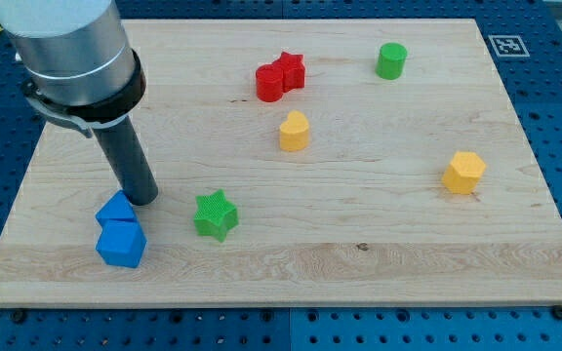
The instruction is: Move the yellow heart slightly down
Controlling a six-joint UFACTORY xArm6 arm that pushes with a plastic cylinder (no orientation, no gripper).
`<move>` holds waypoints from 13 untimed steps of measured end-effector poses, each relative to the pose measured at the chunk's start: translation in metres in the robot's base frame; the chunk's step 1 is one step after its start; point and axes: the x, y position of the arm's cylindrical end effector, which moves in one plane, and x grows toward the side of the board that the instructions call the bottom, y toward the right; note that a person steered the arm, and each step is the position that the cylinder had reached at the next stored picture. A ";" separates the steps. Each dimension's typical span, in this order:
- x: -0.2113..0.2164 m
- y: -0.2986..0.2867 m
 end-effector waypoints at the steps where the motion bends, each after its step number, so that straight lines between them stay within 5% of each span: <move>1: 0.002 0.000; 3: 0.013 0.000; 13: -0.096 0.078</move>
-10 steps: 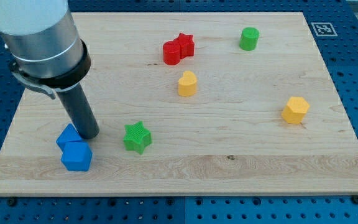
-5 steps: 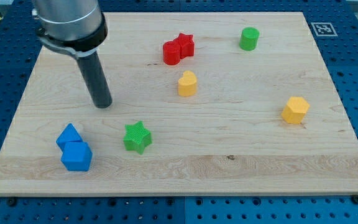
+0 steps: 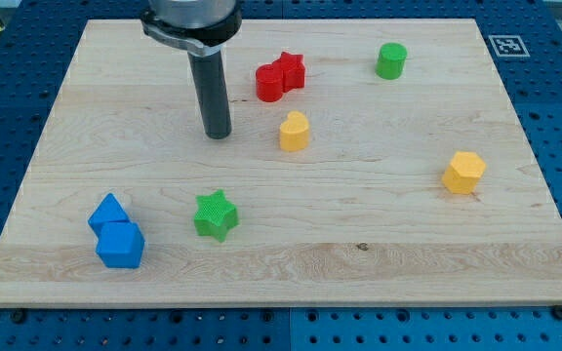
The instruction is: Move the yellow heart slightly down
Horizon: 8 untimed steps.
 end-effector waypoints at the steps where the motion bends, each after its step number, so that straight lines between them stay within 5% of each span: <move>1: -0.002 0.014; 8: -0.012 0.084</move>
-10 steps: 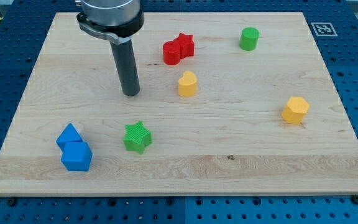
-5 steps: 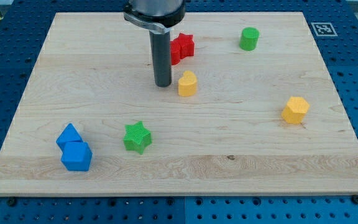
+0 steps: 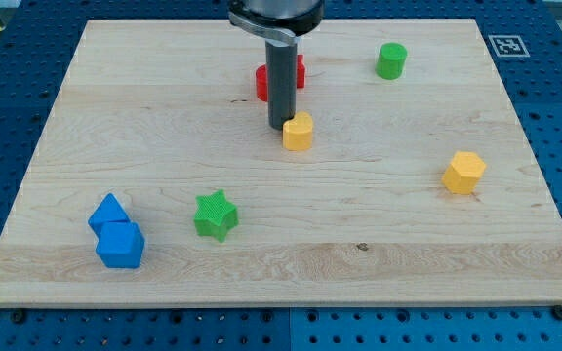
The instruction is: Move the yellow heart slightly down
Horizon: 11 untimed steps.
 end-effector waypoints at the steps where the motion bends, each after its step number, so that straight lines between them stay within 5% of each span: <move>1: 0.000 0.010; 11: 0.032 0.000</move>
